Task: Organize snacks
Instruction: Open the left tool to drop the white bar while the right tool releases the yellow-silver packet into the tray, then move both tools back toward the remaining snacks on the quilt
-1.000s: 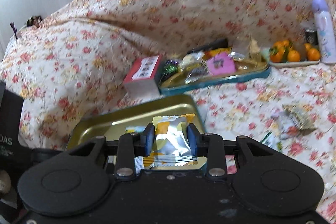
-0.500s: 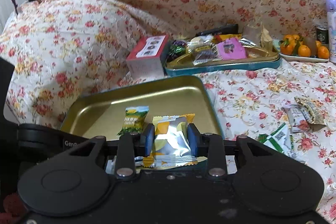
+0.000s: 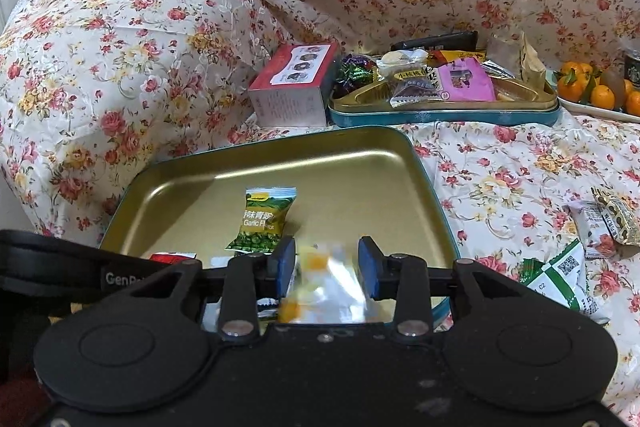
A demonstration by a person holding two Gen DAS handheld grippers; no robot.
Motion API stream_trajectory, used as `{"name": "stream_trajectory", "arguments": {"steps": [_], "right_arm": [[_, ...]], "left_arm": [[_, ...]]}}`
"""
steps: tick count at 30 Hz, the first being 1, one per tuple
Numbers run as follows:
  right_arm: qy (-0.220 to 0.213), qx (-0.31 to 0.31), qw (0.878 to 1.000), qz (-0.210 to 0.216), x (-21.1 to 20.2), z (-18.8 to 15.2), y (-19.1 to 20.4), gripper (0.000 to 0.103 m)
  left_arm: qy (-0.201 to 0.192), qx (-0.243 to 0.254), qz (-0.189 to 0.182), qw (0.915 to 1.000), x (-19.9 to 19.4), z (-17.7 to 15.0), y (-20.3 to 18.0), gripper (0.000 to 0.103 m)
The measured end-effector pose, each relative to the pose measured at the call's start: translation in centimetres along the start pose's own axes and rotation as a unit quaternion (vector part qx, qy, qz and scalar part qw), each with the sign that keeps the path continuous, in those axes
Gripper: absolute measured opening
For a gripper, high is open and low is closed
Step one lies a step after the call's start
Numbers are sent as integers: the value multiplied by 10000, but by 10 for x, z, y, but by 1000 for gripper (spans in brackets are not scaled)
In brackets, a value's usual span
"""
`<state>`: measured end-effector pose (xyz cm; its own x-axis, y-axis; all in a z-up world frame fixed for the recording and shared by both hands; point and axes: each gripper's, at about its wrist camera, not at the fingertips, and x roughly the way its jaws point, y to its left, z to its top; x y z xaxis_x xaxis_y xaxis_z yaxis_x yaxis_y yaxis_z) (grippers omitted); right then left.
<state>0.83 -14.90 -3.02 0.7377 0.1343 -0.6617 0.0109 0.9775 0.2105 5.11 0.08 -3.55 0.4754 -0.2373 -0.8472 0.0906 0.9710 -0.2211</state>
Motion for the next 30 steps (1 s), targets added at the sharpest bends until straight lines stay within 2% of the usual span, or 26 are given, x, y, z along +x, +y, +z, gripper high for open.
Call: {"name": "stream_trajectory", "arguments": {"steps": [10,16,22,30], "right_arm": [[-180,-3,9998,-89,-19,-4,-6,38],[-280,123,9992,-247,-44,-14,-24,38],[-373,311,9974,-527,-70,-26,-50,38],[-285,509,9927,-1051,-95,-56,-89,38]], "left_arm": [[-160,266,50,9995,-6,-4,-12,28],[-218,554,-79,9982,-11,-13,-30,28],[-176,940,-271,9951,-11,-28,-55,28],[-248,1586,-491,9858,-17,-53,-86,29]]}}
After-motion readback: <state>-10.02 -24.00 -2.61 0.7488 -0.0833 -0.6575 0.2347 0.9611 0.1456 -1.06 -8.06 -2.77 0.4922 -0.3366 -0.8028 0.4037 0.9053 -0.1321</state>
